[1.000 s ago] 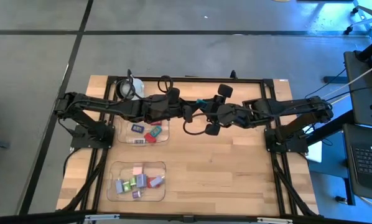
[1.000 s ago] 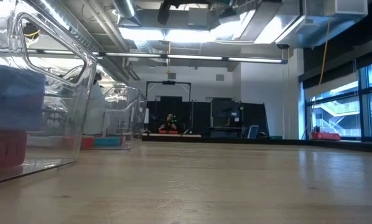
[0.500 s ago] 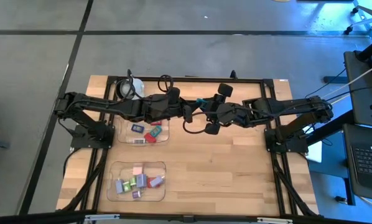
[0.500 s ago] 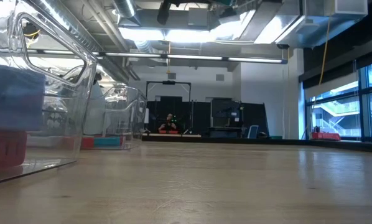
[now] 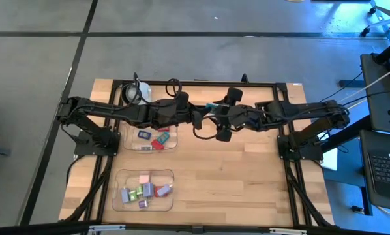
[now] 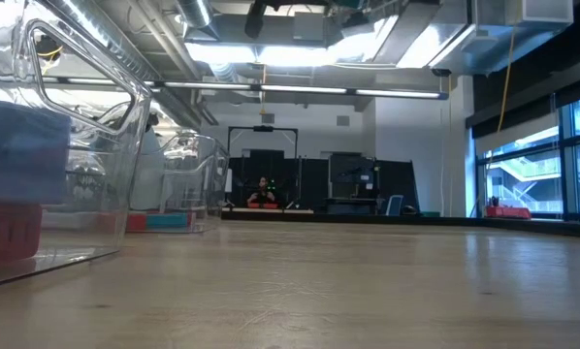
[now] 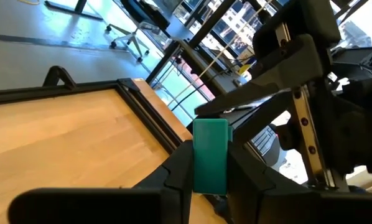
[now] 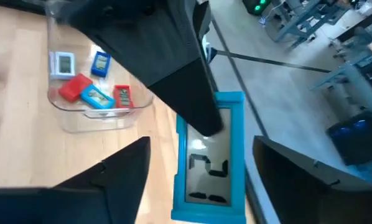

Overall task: Pick & Place Office items
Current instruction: Put the light blue timer into the top transparent bin

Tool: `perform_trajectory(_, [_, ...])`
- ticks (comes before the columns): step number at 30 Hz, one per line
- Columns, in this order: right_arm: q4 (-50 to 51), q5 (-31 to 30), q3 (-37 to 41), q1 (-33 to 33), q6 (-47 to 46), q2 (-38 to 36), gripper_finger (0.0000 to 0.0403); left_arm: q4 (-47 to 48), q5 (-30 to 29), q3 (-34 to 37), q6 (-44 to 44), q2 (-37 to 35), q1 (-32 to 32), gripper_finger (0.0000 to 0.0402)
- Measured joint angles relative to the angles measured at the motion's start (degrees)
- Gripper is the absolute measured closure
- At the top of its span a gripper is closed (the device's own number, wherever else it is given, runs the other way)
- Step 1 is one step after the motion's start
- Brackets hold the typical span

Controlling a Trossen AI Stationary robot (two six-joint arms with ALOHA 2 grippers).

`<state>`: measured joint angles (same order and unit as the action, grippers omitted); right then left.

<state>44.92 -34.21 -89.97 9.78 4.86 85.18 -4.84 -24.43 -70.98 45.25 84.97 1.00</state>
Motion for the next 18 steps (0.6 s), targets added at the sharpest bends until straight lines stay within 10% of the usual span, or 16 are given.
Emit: perform_trajectory(18, [15.1, 12.5, 0.0, 0.3, -1.4, -11.9, 0.0073, -0.1, -0.4, 0.0, -2.1, 0.0, -2.7, 0.0338])
